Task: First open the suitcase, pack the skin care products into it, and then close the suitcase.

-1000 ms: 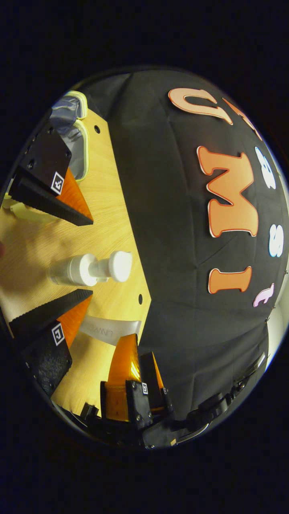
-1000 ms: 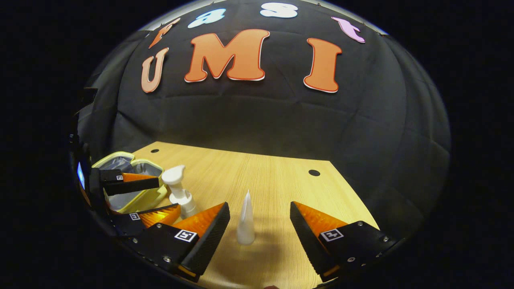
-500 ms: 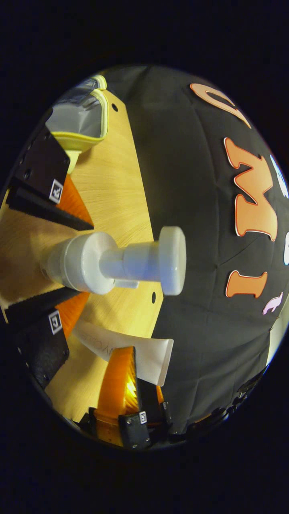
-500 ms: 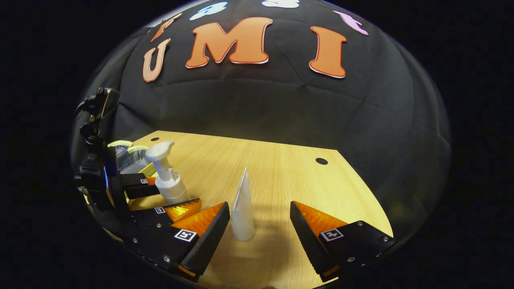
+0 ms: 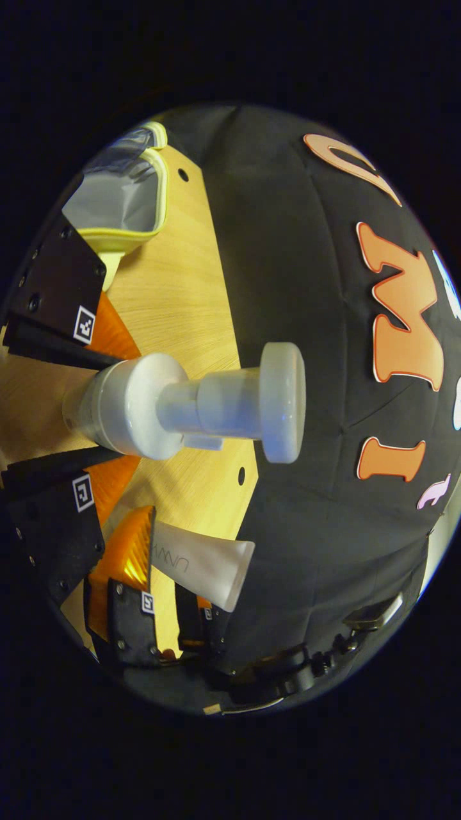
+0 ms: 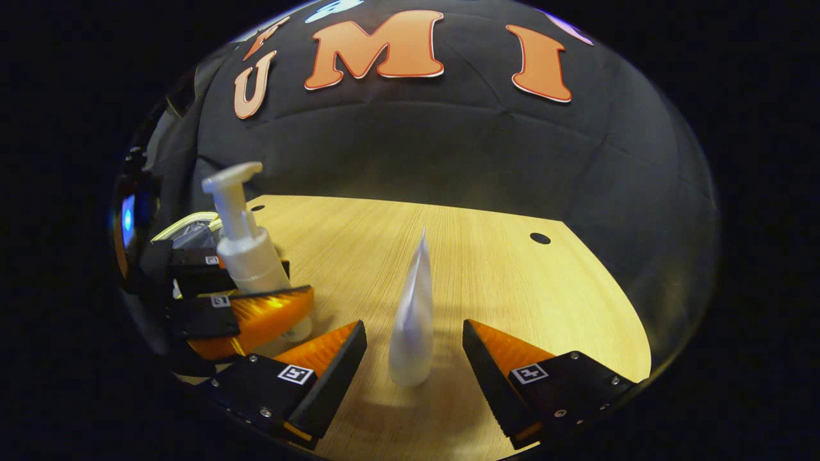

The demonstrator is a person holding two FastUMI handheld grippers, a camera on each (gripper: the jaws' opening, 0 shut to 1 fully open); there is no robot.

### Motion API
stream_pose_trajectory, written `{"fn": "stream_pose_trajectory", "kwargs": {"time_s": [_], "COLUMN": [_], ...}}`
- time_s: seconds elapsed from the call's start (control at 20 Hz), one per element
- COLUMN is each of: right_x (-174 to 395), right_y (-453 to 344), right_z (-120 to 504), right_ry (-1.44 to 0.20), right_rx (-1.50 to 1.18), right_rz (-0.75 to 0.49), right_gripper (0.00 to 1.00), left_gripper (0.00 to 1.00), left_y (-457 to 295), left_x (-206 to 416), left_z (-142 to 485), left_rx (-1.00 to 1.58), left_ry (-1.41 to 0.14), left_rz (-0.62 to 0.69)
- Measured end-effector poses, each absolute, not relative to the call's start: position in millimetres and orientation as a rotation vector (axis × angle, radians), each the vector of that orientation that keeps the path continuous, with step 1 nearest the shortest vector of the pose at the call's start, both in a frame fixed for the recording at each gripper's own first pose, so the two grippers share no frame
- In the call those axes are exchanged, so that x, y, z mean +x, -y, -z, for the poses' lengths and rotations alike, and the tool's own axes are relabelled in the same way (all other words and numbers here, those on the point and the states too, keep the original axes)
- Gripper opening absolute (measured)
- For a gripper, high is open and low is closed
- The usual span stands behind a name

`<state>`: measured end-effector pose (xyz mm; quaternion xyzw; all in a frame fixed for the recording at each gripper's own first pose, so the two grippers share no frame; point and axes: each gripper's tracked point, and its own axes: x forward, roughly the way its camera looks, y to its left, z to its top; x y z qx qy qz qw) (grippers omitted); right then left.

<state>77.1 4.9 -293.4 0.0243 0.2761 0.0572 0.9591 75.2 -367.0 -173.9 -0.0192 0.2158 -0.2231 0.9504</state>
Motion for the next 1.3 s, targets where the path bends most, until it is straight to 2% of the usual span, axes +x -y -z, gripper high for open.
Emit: {"fn": "stream_pose_trajectory", "kwargs": {"time_s": [0.15,0.25,0.35,0.45,0.55,0.7,0.9,0.95,1.05,1.1,1.3], "right_x": [76.9,79.0,80.3,83.4,84.2,81.0,79.6,78.2,78.0,79.5,82.6], "right_y": [-9.0,-14.5,-14.5,-13.3,-13.3,-15.5,-32.9,-39.4,-54.1,-60.9,-89.7], "right_z": [302.3,312.0,315.0,313.6,313.6,311.3,286.9,279.8,262.6,254.1,223.8], "right_ry": [-0.583,-0.607,-0.609,-0.605,-0.613,-0.636,-0.617,-0.614,-0.596,-0.585,-0.551], "right_rx": [0.063,0.062,0.062,0.06,0.08,0.106,0.074,0.073,0.066,0.06,0.053], "right_rz": [-0.13,-0.141,-0.144,-0.128,-0.126,-0.125,-0.166,-0.181,-0.208,-0.22,-0.259], "right_gripper": [0.94,0.88,0.78,0.61,0.48,0.42,0.4,0.36,0.36,0.4,0.4], "left_gripper": [0.59,0.59,0.59,0.59,0.59,0.59,0.59,0.59,0.59,0.58,0.59], "left_y": [342.4,322.4,297.2,268.3,240.5,205.5,168.1,159.9,142.2,132.0,99.3], "left_x": [76.0,75.9,74.4,69.8,65.3,60.9,47.3,43.9,40.2,37.8,29.0], "left_z": [150.7,138.4,128.8,120.4,115.0,110.7,114.2,118.1,117.0,115.8,114.1], "left_rx": [-0.031,-0.03,-0.028,-0.019,-0.007,0.005,-0.04,-0.042,-0.039,-0.042,-0.031], "left_ry": [-0.416,-0.409,-0.406,-0.411,-0.417,-0.425,-0.455,-0.465,-0.474,-0.476,-0.485], "left_rz": [0.406,0.364,0.315,0.263,0.214,0.152,0.082,0.067,0.042,0.035,0.026]}}
